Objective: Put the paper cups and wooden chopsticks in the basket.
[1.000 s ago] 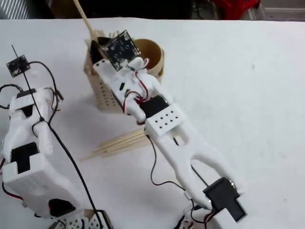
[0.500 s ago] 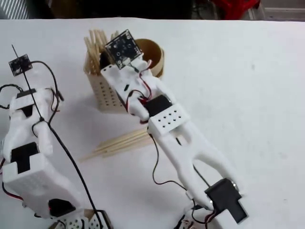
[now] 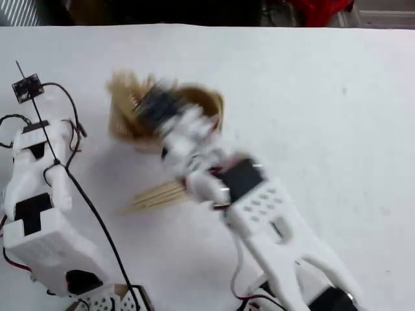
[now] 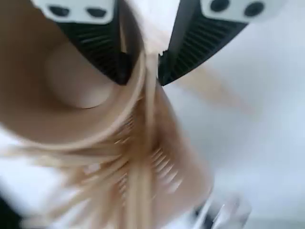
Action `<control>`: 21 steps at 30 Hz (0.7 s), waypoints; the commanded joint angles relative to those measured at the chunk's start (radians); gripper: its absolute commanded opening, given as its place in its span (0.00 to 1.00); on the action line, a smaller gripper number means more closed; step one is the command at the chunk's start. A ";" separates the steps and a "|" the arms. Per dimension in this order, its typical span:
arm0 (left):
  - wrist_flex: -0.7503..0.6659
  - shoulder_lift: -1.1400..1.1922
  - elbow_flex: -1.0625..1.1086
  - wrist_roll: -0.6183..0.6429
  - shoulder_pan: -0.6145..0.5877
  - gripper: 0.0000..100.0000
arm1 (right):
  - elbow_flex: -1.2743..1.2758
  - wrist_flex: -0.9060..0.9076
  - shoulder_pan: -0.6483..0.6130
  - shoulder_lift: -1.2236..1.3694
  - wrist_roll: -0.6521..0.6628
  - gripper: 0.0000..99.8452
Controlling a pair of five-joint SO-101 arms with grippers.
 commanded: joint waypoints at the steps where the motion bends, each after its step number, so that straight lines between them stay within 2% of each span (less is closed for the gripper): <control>1: -0.017 -0.004 -0.008 -0.012 0.015 0.20 | 0.107 0.077 -0.074 0.007 0.236 0.15; 5: -0.017 -0.004 -0.008 -0.014 0.015 0.20 | 0.115 0.010 -0.016 0.005 0.238 0.16; 9: -0.018 -0.004 -0.008 -0.014 0.015 0.20 | -0.075 -0.013 0.093 0.056 0.155 0.16; 21: -0.018 -0.004 -0.008 -0.014 0.024 0.20 | -0.802 0.248 0.131 0.519 0.126 0.16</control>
